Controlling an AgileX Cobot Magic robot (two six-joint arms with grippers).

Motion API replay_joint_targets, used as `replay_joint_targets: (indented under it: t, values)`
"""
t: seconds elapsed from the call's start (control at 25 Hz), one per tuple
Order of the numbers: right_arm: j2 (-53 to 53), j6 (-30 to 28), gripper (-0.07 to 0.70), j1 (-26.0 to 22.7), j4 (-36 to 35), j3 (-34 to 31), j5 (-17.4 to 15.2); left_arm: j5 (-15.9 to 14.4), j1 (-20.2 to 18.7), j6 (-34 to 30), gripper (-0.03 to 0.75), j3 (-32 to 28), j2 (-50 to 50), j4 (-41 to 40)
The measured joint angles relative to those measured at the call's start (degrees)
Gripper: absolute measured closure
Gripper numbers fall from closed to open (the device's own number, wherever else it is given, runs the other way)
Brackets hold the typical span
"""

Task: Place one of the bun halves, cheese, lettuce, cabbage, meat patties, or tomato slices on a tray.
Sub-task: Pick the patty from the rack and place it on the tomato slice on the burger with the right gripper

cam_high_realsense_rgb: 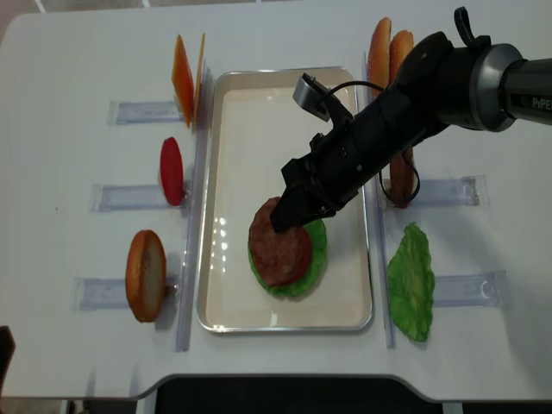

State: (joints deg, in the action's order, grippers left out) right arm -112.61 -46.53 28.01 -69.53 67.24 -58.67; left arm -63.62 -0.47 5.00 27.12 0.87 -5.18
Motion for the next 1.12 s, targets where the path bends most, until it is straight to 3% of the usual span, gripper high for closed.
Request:
replay_joint_targets:
  t: [0.2, 0.44, 0.6, 1.12]
  values:
    - [0.00, -0.02, 0.422, 0.00, 0.80, 0.00, 0.70, 0.00, 0.00, 0.00, 0.199, 0.00, 0.00, 0.00]
    - [0.00, -0.34, 0.190, 0.00, 1.25, 0.00, 0.92, 0.00, 0.00, 0.00, 0.199, 0.00, 0.00, 0.00]
    - [0.00, -1.05, 0.113, 0.00, 2.52, 0.00, 2.20, 0.00, 0.00, 0.00, 0.199, 0.00, 0.00, 0.00]
    - [3.13, -1.41, 0.085, 0.00, 9.25, 0.34, 8.87, 0.00, 0.00, 0.00, 0.199, 0.00, 0.00, 0.00]
